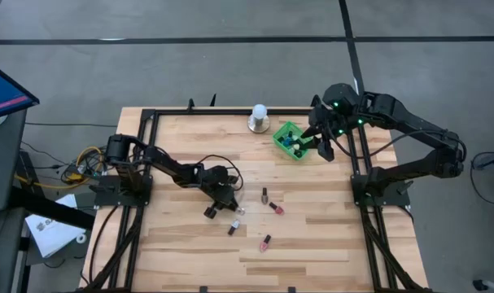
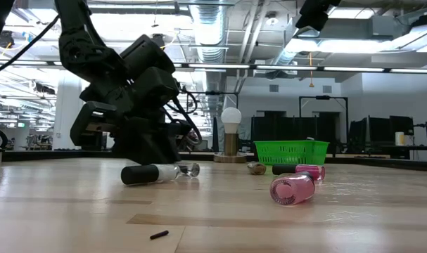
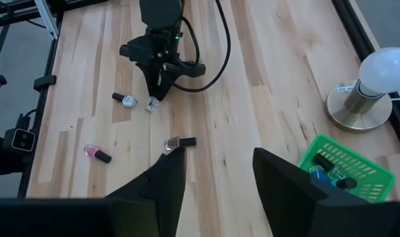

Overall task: Pick & Place Nail Polish
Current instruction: Put the transparent nail polish bottle into the green bin

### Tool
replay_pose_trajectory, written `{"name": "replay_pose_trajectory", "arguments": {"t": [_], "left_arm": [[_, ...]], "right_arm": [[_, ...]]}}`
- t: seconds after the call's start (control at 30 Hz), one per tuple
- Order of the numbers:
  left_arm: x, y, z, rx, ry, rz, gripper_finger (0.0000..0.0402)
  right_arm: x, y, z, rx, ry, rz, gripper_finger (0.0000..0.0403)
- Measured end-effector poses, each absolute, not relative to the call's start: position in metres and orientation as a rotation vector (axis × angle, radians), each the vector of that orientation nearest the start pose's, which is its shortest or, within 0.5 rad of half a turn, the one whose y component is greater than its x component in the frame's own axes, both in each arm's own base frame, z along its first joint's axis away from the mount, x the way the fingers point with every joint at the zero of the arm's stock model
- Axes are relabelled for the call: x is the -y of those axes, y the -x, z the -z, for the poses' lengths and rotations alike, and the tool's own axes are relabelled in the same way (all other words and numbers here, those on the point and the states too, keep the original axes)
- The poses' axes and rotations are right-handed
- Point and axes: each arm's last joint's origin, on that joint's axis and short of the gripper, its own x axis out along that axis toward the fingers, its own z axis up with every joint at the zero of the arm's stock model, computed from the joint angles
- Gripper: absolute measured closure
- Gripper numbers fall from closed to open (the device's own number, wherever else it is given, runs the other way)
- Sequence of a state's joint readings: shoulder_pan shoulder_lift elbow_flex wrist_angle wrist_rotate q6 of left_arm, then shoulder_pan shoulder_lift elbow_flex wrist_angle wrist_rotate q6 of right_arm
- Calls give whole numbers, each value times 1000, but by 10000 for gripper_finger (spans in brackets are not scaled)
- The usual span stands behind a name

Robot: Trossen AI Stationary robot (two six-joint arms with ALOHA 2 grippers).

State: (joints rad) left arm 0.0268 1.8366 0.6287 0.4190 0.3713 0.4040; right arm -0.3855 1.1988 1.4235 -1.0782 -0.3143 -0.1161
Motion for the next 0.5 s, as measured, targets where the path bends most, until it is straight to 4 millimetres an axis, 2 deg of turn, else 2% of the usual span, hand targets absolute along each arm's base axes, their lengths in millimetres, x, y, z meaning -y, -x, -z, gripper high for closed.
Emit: {"name": "replay_pose_trajectory", "arguments": {"t": [0.13, 0.27, 0.4, 0.5], "left_arm": [[2, -299, -83, -709, -213, 456, 349], [2, -299, -83, -734, -123, 400, 349], [0, -296, -96, -757, -25, 274, 349], [-5, -293, -117, -718, -47, 151, 349]], "right_arm": [[72, -200, -391, -799, -187, 22, 239], [72, -202, -393, -769, -175, 24, 240], [74, -207, -398, -705, -150, 29, 240], [76, -210, -402, -645, -125, 32, 240]]}}
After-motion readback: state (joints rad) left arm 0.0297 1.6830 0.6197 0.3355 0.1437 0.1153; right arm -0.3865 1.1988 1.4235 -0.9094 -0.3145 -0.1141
